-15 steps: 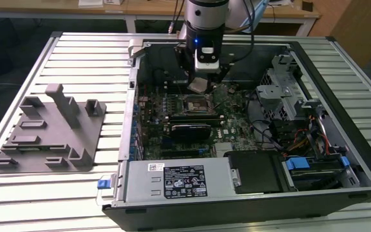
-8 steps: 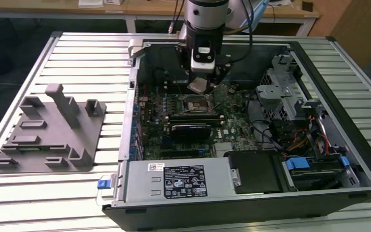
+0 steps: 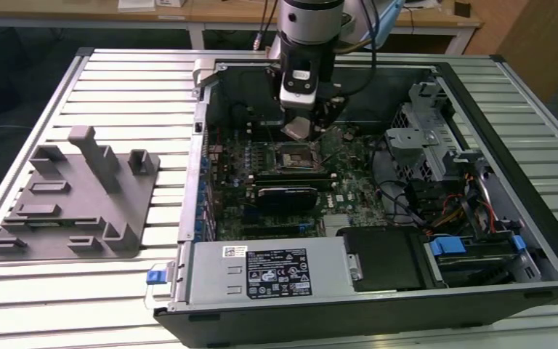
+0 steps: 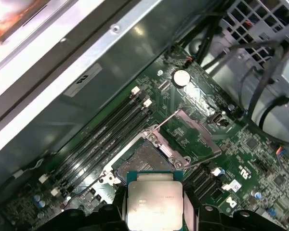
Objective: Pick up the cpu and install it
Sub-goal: 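Place the cpu into insertion slot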
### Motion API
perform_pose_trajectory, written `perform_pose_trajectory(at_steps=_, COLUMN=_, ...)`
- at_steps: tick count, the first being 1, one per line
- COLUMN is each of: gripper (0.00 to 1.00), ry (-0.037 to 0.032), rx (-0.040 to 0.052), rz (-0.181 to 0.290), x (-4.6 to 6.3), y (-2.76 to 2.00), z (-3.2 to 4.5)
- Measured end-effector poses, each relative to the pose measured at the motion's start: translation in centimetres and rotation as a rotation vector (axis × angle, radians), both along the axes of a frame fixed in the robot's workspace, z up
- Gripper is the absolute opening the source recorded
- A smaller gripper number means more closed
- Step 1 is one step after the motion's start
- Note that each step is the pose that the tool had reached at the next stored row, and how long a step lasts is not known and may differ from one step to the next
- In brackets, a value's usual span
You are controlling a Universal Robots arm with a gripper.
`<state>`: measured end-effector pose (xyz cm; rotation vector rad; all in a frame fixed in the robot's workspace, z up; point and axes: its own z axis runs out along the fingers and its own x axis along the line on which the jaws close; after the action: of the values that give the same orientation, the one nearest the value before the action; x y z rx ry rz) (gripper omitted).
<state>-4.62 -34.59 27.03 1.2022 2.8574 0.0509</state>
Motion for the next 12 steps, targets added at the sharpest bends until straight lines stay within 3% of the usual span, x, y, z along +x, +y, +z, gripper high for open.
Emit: perform_pose_trajectory(at_steps=12, gripper=0.55, ry=0.0, rx=0.0, rz=-0.154, x=0.0, y=0.0, z=-0.01)
